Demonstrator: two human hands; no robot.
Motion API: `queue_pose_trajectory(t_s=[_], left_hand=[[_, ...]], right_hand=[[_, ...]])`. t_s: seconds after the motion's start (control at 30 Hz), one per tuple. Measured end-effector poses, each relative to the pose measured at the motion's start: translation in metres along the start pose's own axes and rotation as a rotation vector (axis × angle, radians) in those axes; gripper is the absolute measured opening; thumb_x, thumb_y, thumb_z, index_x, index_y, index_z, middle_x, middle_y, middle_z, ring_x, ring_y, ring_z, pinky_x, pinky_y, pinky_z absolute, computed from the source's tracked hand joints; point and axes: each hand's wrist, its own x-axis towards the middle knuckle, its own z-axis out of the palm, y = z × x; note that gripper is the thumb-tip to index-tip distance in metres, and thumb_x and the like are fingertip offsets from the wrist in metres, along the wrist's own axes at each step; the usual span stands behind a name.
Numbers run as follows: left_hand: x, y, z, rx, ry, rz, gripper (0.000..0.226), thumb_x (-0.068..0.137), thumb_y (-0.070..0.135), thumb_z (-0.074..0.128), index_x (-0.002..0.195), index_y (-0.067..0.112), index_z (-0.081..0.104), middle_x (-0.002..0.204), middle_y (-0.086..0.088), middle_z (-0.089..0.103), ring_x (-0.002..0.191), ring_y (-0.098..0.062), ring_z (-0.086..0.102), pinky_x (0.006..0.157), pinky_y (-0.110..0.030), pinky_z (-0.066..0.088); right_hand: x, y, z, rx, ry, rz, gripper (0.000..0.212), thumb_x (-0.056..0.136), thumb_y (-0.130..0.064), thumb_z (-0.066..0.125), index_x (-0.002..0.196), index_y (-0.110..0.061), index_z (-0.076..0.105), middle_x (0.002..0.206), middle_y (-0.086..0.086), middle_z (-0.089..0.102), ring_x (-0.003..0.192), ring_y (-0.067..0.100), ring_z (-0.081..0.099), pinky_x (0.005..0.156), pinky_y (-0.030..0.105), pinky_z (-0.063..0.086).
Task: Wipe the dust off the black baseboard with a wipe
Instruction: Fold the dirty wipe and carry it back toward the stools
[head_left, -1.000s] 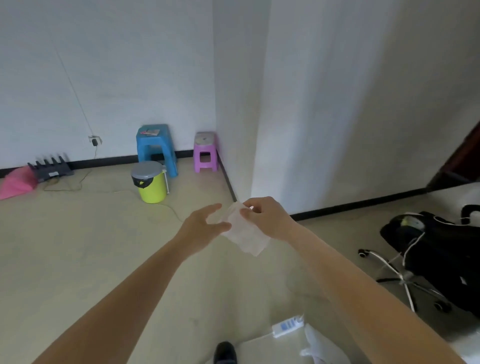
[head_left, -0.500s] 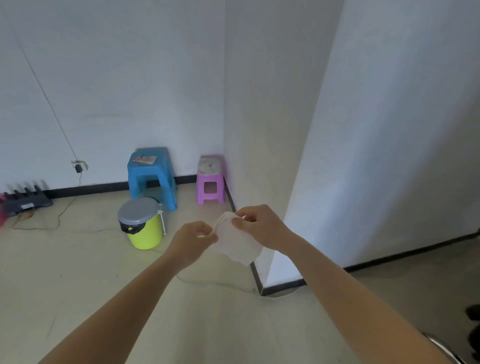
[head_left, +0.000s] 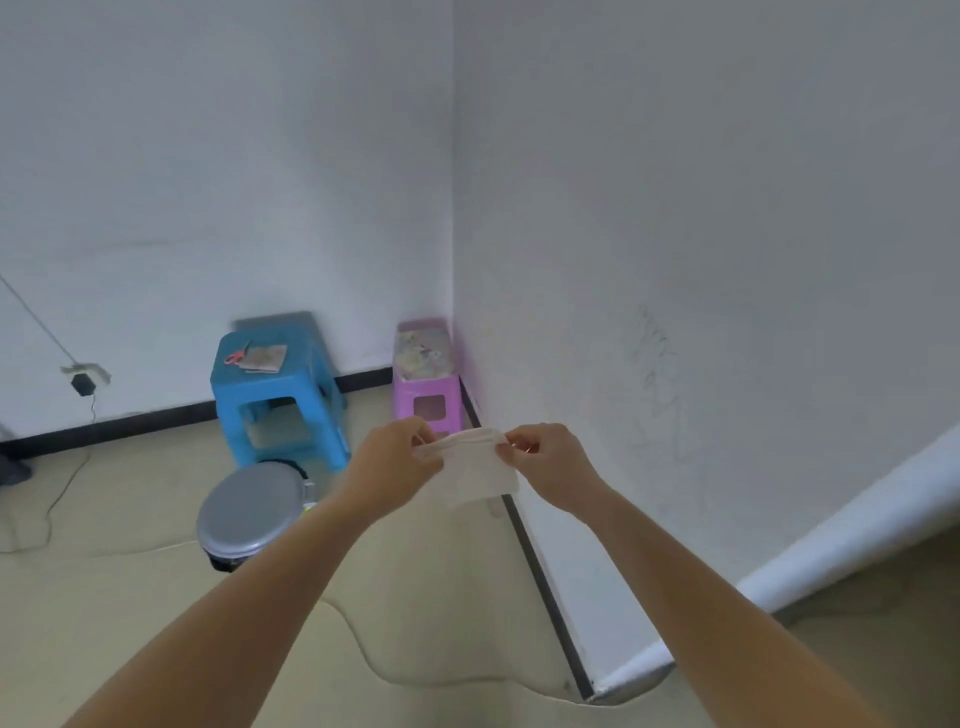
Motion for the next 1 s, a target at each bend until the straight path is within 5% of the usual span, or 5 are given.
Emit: queue_pose_trajectory(t_s=[0.13, 0.27, 0.43, 0.67, 1.0], left_hand=[[0.114, -0.026, 0.011, 0.015, -0.028, 0.011, 0.007, 0.077, 0.024, 0.060, 0.081, 0.023, 0.066, 0.070, 0.006, 0.064, 0.067, -0.015, 0.059, 0.059, -0.027, 0.044], [0.225, -0.044, 0.014, 0.011, -0.065, 0.000, 0.010, 0.083, 0.022, 0.061, 0.089, 0.019, 0.069, 0.078, 0.005, 0.067, 0.072, -0.013, 0.060, 0.065, -0.025, 0.046], [0.347, -0.062, -0.003, 0.016, -0.085, -0.030, 0.007, 0.084, 0.021, 0.061, 0.088, 0.020, 0.066, 0.070, 0.008, 0.060, 0.064, -0.009, 0.055, 0.055, -0.019, 0.038], [0.517, -0.124, -0.009, 0.073, -0.119, -0.099, 0.006, 0.087, 0.025, 0.059, 0.088, 0.023, 0.064, 0.072, 0.009, 0.061, 0.060, -0.006, 0.054, 0.049, -0.016, 0.031], [0.747, -0.256, 0.061, 0.038, -0.336, -0.183, 0.018, 0.091, 0.017, 0.053, 0.103, 0.017, 0.066, 0.102, 0.002, 0.065, 0.076, -0.005, 0.051, 0.057, -0.009, 0.031]], right_hand=[[0.109, 0.008, 0.003, 0.054, 0.015, 0.060, 0.017, 0.090, -0.024, 0.060, 0.094, -0.016, 0.074, 0.056, -0.009, 0.050, 0.052, 0.004, 0.043, 0.057, 0.015, 0.034], [0.225, 0.011, 0.006, 0.168, -0.014, 0.149, 0.013, 0.089, -0.020, 0.061, 0.093, -0.015, 0.072, 0.059, -0.001, 0.056, 0.054, 0.012, 0.048, 0.057, 0.023, 0.042], [0.356, -0.007, 0.015, 0.208, -0.074, 0.214, 0.007, 0.087, -0.009, 0.060, 0.088, -0.012, 0.067, 0.067, 0.005, 0.062, 0.052, 0.009, 0.056, 0.046, 0.013, 0.043], [0.541, -0.006, 0.059, 0.212, -0.169, 0.326, 0.012, 0.083, -0.011, 0.063, 0.093, -0.008, 0.067, 0.079, 0.007, 0.067, 0.060, 0.013, 0.060, 0.058, 0.022, 0.050], [0.776, 0.064, 0.172, 0.465, -0.019, 0.805, 0.014, 0.087, -0.012, 0.056, 0.083, -0.003, 0.065, 0.076, 0.012, 0.064, 0.064, 0.021, 0.058, 0.058, 0.029, 0.047]])
